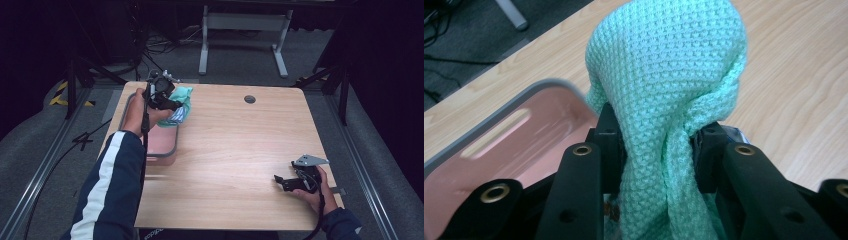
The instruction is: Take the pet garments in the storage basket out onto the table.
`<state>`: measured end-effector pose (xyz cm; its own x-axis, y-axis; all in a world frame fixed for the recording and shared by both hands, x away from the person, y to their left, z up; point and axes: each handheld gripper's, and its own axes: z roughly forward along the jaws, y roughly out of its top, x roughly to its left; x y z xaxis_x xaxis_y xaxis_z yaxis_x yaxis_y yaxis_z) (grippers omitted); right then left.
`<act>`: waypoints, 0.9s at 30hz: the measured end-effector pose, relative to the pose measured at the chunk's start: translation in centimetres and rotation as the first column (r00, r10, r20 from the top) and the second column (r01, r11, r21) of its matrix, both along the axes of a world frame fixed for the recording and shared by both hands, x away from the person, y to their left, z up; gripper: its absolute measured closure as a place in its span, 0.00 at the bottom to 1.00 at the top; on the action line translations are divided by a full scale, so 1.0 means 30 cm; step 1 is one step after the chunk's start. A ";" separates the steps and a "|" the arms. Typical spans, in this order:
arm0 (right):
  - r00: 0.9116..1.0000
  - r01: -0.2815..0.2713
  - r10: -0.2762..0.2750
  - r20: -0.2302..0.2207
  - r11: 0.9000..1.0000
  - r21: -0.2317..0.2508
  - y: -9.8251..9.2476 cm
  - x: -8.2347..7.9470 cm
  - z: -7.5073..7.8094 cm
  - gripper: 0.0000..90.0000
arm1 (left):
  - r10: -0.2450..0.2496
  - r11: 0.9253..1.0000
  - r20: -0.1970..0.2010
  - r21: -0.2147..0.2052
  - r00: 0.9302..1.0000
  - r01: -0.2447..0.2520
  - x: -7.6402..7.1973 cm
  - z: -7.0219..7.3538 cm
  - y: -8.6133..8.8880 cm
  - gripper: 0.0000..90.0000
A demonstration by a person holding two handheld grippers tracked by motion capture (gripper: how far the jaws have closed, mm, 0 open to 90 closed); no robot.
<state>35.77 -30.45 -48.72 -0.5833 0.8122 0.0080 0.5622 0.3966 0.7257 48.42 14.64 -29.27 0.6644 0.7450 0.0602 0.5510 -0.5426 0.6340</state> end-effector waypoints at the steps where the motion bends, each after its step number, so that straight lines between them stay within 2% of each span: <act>1: 1.000 0.000 0.000 0.000 1.000 0.000 0.000 0.000 0.000 0.10 | -0.018 1.000 0.004 -0.005 1.000 0.018 -0.007 0.002 -0.027 0.73; 6: 1.000 0.000 0.000 0.000 1.000 0.000 0.000 0.000 0.000 0.10 | -0.053 0.999 0.010 -0.009 0.999 0.053 -0.016 0.003 -0.080 0.73; 8: 1.000 0.000 0.000 0.000 1.000 0.000 0.000 0.000 0.000 0.10 | -0.065 0.998 0.009 -0.023 0.998 0.065 -0.021 0.002 -0.102 0.73; 14: 1.000 0.000 0.000 0.000 1.000 0.000 0.000 0.000 0.000 0.10 | -0.116 0.993 0.008 -0.021 0.993 0.116 -0.037 -0.012 -0.178 0.73; 21: 1.000 0.000 0.000 0.000 1.000 0.000 0.000 0.000 0.000 0.10 | -0.160 0.987 -0.021 -0.008 0.987 0.160 -0.041 -0.057 -0.255 0.73; 27: 1.000 0.000 0.000 0.000 1.000 0.000 0.000 0.000 0.000 0.10 | -0.180 0.984 -0.056 -0.017 0.982 0.179 -0.043 -0.098 -0.300 0.73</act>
<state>35.77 -30.45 -48.72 -0.5832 0.8123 0.0085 0.5624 0.3962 0.7257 47.14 5.63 -32.20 0.7893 0.6140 0.0109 0.4807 -0.6287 0.6113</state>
